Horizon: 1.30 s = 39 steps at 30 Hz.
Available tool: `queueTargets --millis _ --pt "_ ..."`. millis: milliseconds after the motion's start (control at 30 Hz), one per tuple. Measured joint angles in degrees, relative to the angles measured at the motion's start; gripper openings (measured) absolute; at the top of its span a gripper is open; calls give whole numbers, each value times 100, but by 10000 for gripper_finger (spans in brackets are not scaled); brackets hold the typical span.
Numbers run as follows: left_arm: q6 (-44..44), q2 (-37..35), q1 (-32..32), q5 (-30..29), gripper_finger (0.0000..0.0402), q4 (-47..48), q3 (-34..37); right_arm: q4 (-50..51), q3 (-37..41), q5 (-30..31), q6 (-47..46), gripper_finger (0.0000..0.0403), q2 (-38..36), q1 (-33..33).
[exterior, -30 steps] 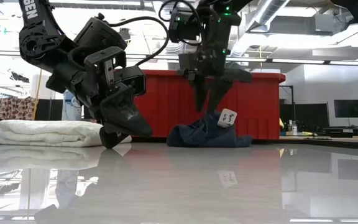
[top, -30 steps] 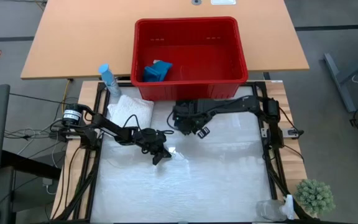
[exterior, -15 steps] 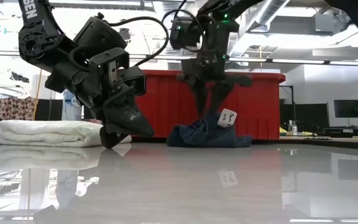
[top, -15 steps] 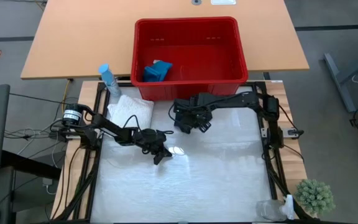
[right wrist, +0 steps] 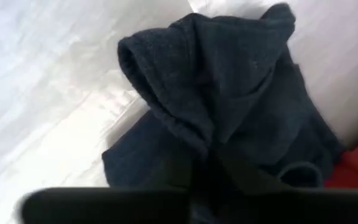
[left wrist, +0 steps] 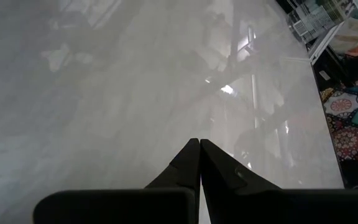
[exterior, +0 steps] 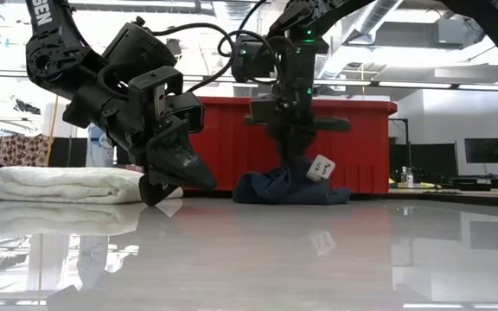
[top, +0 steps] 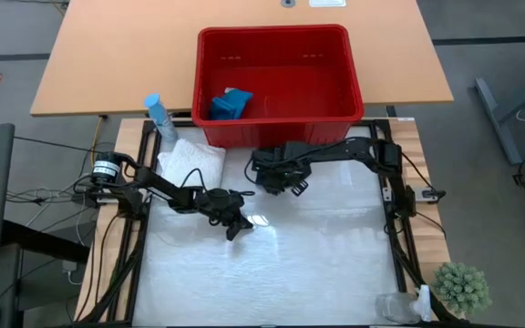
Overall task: Fold Laundry from Bin
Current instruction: Fold the black shorts
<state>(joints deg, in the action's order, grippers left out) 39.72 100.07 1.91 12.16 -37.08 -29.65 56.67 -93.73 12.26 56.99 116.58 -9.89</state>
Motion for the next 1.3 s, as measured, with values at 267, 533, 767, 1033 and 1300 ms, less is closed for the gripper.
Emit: queueTargets --millis 267,533,767,1033,1300 --pt "63 0 -2 -70 0 -13 1 607 -124 -59 -830 32 -16 -101" --pt "153 0 -2 -87 0 -17 0 961 -779 -980 -2011 25 -30 -489" --pt "203 0 -4 -87 0 -18 0 1129 -1081 -993 -3245 65 -29 -996" --pt "264 0 -7 -90 0 -20 0 1478 -1108 -1039 -4102 69 -29 -1301" --pt "298 -2 -7 -92 0 -20 0 1509 -1108 -1194 -4756 71 -31 -1325"
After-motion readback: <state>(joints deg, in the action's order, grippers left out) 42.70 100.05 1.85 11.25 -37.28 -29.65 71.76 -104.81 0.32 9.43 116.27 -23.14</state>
